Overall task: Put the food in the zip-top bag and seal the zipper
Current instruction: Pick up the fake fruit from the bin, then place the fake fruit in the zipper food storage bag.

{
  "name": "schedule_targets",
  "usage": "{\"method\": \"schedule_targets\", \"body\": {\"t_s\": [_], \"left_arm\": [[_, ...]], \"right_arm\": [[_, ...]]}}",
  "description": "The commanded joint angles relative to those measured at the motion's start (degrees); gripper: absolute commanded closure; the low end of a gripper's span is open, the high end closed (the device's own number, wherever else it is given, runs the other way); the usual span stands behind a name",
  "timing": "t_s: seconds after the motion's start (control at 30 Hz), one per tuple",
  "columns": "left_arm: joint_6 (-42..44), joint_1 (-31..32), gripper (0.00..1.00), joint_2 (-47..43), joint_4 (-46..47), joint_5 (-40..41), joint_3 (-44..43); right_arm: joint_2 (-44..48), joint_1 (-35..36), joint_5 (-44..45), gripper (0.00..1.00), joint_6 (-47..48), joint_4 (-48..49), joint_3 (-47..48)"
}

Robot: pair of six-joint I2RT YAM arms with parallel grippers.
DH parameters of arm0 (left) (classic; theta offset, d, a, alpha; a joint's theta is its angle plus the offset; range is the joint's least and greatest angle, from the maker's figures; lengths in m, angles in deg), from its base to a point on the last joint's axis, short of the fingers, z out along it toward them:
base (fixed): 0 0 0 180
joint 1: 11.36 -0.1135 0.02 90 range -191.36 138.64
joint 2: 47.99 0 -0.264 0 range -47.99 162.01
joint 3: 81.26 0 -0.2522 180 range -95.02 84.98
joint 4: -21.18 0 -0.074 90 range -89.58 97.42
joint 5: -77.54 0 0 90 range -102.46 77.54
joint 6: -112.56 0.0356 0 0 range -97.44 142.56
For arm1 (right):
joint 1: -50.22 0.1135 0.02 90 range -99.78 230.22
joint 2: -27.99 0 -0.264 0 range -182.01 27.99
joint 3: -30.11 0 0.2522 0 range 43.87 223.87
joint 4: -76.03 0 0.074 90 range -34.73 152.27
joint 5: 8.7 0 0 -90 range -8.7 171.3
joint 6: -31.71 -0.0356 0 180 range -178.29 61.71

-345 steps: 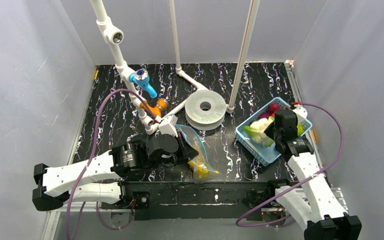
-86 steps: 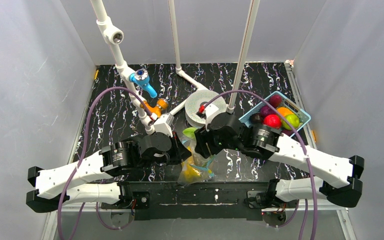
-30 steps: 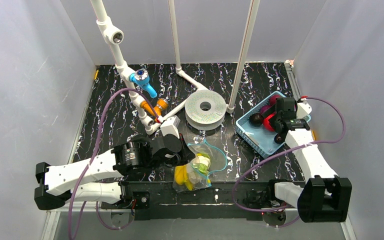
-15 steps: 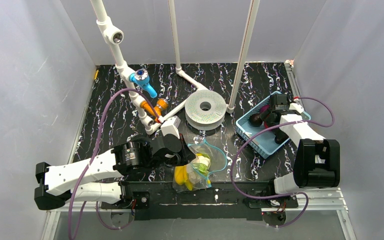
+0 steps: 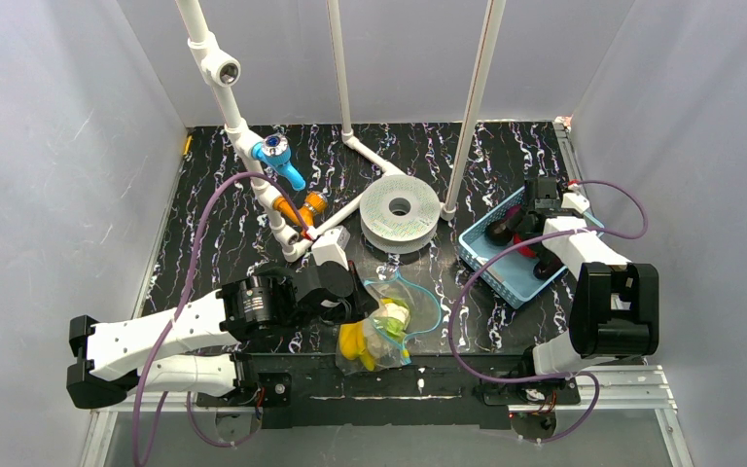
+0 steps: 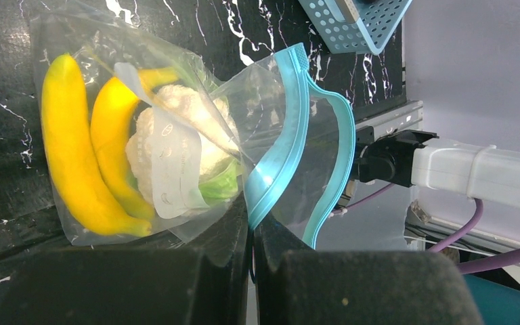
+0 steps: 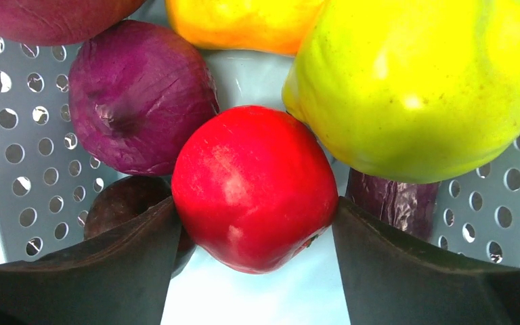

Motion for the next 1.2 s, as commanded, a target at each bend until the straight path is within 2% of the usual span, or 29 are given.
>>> {"method": "schedule_targets", "body": {"t_s": [0.0,0.1,0.27,0.47,0.6,0.7,0.83,0.93,1.07,1.17], "left_arm": [[-0.23,-0.13,1.00,-1.06,-2.21,2.52,-1.13],[-0.36,-0.15,1.00,-1.22,-2.67,2.38,-1.13],[-0.38,-0.24,1.00,-1.36,-2.76,2.63,-0.86],[0.41,-0.59,1.00,-1.10,-4.13,2.96,-2.29],[0.65,-1.60,1.00,-1.93,-3.60,2.24,-2.99],[1.81,-2.34,1.00,-2.64,-1.42,2.41,-2.82],[1.73,-3.65,1.00,-1.38,-3.38,2.60,-3.73],[2.07,-3.84,1.00,-0.59,-2.23,1.68,-3.02],[1.84,-4.08,1.00,0.42,-1.28,0.13,-2.41],[2.11,-4.18,1.00,0.39,-1.41,0.00,-2.32]], "right_arm": [[1.67,-0.23,-0.74,0.25,2.76,2.73,0.58],[3.98,-0.23,-3.45,0.43,3.27,6.98,-2.29],[5.31,-0.05,-2.76,0.58,3.25,4.58,-1.58],[10.74,2.96,-3.12,0.66,3.76,1.46,0.48],[18.64,6.06,-5.85,0.71,4.45,1.89,0.29],[23.50,8.34,-10.96,0.72,5.42,2.37,0.71],[27.70,11.24,-18.82,0.72,8.54,-0.80,2.29],[30.04,13.11,-29.80,0.72,12.26,-3.20,2.42],[35.24,17.87,-48.23,0.72,18.76,2.74,-1.87],[37.40,22.29,-59.34,0.73,19.27,5.74,-1.99]]}}
